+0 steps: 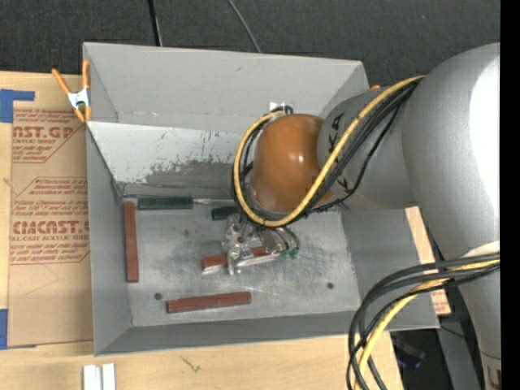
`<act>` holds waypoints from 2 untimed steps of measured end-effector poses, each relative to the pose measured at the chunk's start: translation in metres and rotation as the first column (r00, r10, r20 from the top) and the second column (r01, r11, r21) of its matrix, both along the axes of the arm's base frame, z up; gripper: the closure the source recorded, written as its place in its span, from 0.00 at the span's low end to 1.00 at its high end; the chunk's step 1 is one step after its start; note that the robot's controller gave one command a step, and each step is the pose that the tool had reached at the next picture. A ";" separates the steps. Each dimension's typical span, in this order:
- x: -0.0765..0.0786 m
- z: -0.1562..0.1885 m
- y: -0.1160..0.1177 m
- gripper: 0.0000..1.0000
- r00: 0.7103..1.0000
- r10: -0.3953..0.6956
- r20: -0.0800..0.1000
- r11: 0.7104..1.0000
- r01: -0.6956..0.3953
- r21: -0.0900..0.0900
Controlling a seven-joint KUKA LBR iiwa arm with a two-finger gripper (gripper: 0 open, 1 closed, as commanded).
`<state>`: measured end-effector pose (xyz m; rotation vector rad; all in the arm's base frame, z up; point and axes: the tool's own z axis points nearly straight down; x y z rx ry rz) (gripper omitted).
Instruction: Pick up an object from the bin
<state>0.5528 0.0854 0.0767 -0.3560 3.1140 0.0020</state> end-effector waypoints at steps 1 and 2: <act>0.000 0.000 0.000 1.00 1.000 0.000 0.000 1.000 0.000 0.000; -0.002 0.201 -0.013 1.00 0.998 -0.067 0.001 0.998 0.067 -0.001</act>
Offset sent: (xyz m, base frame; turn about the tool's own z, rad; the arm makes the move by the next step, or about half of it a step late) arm -0.0037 -0.0134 0.1970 0.0671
